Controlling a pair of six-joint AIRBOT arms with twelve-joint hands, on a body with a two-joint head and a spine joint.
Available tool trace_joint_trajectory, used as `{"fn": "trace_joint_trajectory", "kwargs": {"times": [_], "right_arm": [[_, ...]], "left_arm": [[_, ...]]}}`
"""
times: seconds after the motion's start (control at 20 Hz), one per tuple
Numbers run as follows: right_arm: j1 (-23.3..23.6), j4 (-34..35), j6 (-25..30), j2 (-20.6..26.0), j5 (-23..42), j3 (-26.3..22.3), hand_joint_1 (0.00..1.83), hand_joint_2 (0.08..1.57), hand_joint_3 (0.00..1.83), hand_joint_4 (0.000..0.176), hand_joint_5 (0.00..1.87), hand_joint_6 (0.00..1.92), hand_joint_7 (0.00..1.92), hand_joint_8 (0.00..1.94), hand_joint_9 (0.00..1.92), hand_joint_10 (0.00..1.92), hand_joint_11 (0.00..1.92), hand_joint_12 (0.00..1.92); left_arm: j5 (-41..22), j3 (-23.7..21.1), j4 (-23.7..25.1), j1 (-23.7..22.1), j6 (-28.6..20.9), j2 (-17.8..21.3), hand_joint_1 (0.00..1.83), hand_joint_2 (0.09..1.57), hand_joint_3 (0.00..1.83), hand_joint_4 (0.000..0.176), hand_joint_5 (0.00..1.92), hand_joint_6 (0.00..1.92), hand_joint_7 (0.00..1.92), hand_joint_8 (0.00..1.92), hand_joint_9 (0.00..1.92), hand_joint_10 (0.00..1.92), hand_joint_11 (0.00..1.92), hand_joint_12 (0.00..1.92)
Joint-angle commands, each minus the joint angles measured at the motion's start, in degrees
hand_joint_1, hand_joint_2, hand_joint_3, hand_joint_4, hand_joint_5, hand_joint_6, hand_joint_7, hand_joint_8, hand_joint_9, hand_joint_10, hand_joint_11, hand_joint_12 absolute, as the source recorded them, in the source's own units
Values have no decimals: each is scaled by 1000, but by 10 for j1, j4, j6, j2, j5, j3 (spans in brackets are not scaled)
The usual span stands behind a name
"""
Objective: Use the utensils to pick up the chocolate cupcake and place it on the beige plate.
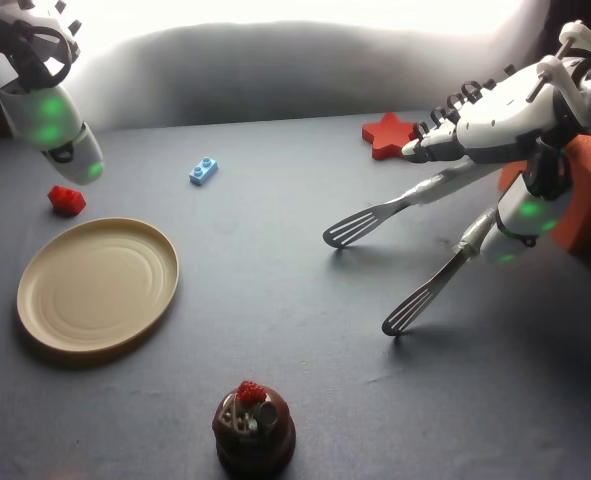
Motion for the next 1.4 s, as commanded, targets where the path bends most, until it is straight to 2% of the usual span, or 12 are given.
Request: {"fn": "trace_joint_trajectory", "kwargs": {"times": [0.0,0.05,0.1,0.2,0.35,0.4,0.5,0.75,0.9,1.35], "right_arm": [[3,-8,-3,5,41,1,822,943,0,20,0,0,0,0,0,0,0,0],[3,-8,-4,5,42,1,827,943,0,21,0,0,0,0,0,0,0,0],[2,-8,-4,5,43,1,831,951,3,13,0,0,0,0,0,0,0,0],[-2,-8,-6,5,49,1,784,967,9,9,0,0,0,0,0,0,0,0],[-3,-8,-7,4,53,1,698,990,15,0,0,0,0,0,0,0,0,0],[-3,-8,-7,4,53,1,737,978,8,4,0,0,0,0,0,0,0,0],[-3,-8,-7,4,56,2,763,990,12,0,0,0,0,0,0,0,0,0],[-3,-8,-7,3,56,2,803,1010,12,4,0,0,0,0,0,0,0,0],[-5,-8,-7,3,59,3,834,1012,10,8,0,0,0,0,0,0,0,0],[-18,-8,-7,-3,64,12,806,1030,13,7,26,9,40,14,10,4,5,2]], "left_arm": [[-13,-1,40,-7,5,5,401,900,0,0,0,0,0,0,16,3,0,333],[-11,-1,40,-7,6,5,398,903,1,0,0,0,0,0,19,3,0,362],[-11,-1,40,-7,6,5,380,904,1,0,0,0,0,0,27,4,0,396],[-11,-1,40,-7,6,5,413,904,0,0,12,4,5,2,48,9,0,445],[-11,-1,38,-7,6,5,383,915,3,0,1,0,0,0,14,3,0,334],[-11,-1,38,-7,6,5,392,916,2,0,0,0,0,0,17,5,0,336],[-11,-1,38,-7,6,5,393,905,0,0,3,1,0,0,37,7,0,422],[-11,-1,38,-8,6,5,411,901,1,0,1,0,4,1,46,4,0,408],[-10,-1,38,-8,6,5,368,911,3,0,0,0,0,0,2,0,0,217],[-4,-1,39,-9,5,5,415,899,0,0,9,2,0,0,20,5,0,172]]}}
